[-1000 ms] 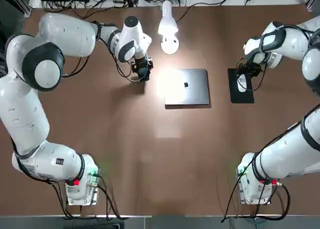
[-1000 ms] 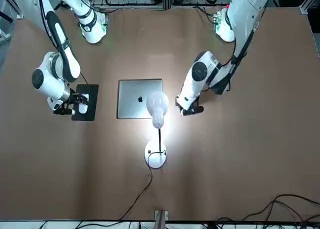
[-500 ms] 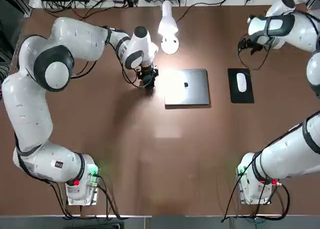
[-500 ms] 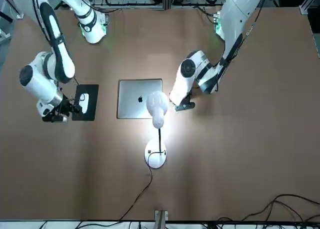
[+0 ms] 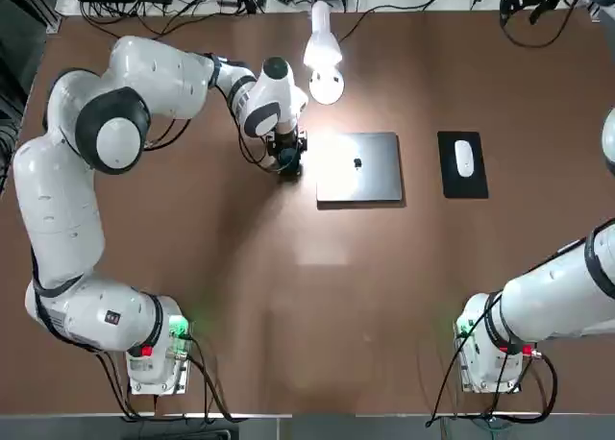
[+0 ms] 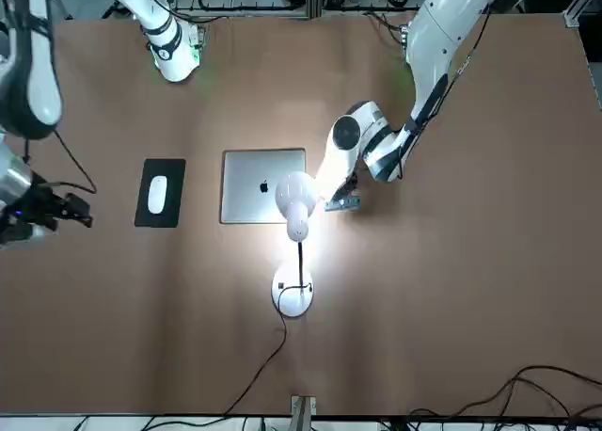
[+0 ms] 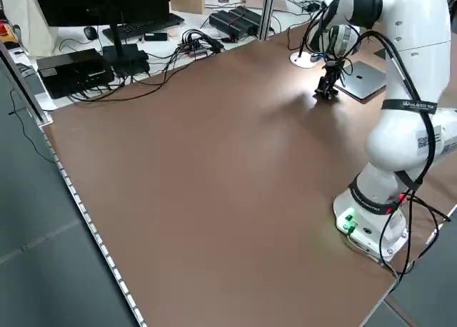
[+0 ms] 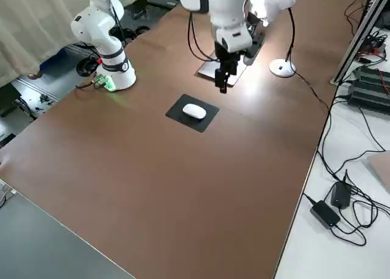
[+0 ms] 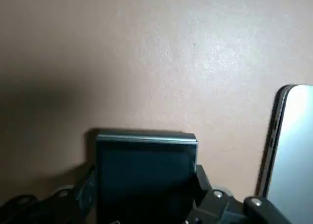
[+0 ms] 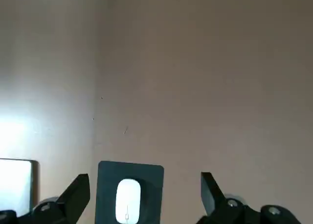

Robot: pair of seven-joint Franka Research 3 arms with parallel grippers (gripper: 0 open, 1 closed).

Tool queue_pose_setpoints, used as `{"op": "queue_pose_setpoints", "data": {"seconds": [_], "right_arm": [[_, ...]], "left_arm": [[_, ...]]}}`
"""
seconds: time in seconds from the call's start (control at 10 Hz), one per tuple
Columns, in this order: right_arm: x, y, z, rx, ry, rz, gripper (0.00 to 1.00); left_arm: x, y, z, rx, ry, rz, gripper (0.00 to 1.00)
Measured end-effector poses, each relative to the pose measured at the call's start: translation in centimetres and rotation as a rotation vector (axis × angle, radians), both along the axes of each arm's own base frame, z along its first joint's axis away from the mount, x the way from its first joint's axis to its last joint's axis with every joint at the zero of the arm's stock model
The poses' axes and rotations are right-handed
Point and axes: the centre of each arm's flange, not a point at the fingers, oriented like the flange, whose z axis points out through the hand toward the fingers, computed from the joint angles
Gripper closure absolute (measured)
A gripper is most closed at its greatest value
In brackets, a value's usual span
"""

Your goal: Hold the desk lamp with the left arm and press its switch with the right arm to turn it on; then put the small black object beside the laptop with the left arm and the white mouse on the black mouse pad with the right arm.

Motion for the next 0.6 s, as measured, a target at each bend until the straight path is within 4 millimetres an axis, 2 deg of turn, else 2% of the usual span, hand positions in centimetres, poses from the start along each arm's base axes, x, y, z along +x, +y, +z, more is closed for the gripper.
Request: {"op": "queue_pose_setpoints", "data": {"seconds": [0.2,0.4,0.5,0.6], "right_arm": [[-0.3,-1.1,5.0,-0.001,0.020,-0.013,0.00],[-1.2,-1.3,9.0,0.006,0.056,-0.032,0.00],[-1.5,-1.1,10.6,0.009,0.056,-0.064,0.00],[-1.5,-0.6,11.5,0.011,0.053,-0.093,0.00]], "left_arm": [[0.3,0.1,0.2,0.002,-0.012,-0.004,0.00],[1.6,1.5,1.4,0.020,-0.024,0.008,0.00],[2.5,2.7,2.4,0.049,-0.024,0.003,0.00],[3.9,4.6,4.0,0.073,-0.031,-0.010,0.00]]}}
